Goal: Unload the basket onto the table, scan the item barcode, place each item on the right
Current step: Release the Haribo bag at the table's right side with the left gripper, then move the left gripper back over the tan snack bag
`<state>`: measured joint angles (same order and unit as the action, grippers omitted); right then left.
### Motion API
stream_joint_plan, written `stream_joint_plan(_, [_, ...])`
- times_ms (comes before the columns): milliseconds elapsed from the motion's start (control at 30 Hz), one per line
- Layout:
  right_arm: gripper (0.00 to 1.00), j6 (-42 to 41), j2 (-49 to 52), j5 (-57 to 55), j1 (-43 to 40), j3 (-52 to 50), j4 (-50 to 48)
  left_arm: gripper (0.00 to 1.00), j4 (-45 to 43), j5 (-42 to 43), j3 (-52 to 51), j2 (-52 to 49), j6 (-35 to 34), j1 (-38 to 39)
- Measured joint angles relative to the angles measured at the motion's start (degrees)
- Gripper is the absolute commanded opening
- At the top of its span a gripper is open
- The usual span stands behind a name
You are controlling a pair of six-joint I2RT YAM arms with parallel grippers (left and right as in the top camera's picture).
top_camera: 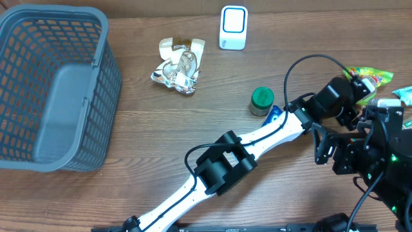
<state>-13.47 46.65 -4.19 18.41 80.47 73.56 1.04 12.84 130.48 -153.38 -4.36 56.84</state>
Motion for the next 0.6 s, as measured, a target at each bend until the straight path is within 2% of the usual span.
stream_joint_plan(267, [1.00,0.0,0.0,0.4,0.0,0.0,0.1,1.00,23.8,0.5,0.2,3.7,0.0,-5.0])
stream_joint_plan(467, [1.00,0.0,0.0,0.3,0.0,0.0,-0.4,1.00,36.3,5.7,0.2,15.2,0.5,-15.5])
stream_joint_plan(600, [1.00,0.0,0.0,0.2,0.0,0.0,-1.0,1.00,42.7,7.3,0.5,22.6,3.5,-21.2])
